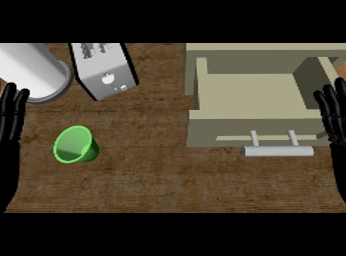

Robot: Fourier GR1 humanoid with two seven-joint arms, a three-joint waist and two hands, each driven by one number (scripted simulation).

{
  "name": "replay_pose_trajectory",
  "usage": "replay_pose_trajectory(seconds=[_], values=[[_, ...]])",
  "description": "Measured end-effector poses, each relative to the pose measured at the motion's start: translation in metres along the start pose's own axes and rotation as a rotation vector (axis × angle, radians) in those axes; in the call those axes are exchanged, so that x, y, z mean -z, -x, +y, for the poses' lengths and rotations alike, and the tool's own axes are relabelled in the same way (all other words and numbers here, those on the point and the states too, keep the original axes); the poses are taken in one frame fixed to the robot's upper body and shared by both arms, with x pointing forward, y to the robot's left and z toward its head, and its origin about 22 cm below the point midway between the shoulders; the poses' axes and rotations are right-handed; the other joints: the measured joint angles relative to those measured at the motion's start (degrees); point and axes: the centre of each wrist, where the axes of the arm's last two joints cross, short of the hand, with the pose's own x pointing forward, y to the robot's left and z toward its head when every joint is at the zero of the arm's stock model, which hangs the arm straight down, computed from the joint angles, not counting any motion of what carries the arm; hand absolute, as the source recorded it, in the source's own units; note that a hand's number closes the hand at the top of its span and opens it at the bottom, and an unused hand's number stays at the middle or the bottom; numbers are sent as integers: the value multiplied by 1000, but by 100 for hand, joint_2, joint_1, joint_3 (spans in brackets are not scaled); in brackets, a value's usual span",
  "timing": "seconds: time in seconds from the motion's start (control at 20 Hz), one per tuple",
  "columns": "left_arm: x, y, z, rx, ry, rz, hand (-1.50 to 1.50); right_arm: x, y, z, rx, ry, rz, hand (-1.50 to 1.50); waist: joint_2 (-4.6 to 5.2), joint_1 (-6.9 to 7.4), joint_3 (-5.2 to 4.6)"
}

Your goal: Pick up the cup, place it into the drawer and close the drawer

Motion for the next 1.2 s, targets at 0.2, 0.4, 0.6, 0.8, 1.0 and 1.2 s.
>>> replay_pose_trajectory(seconds=[0.2, 0.4, 0.6, 0.8, 1.0, 1.2], values=[[6, 6, 6, 29, 0, -12, -150, 1, 0, 4, 31, 1, 7, -150, -25, 22, 4], [6, 22, 8, -46, -25, 36, -150, 0, 2, 7, 125, -14, 38, -150, -31, 29, 5], [12, 29, 6, -125, -51, 80, -150, 5, 7, 10, 189, -28, 68, -150, -33, 36, 6], [15, 37, 2, -155, -57, 101, -150, 2, 2, 16, 201, -32, 76, -150, -38, 33, 6], [15, 40, 4, -165, -62, 107, -150, 8, 7, 16, 207, -30, 84, -150, -38, 41, 7], [19, 40, 1, -168, -73, 117, -150, 12, 10, 18, 215, -35, 79, -150, -39, 40, 7]])
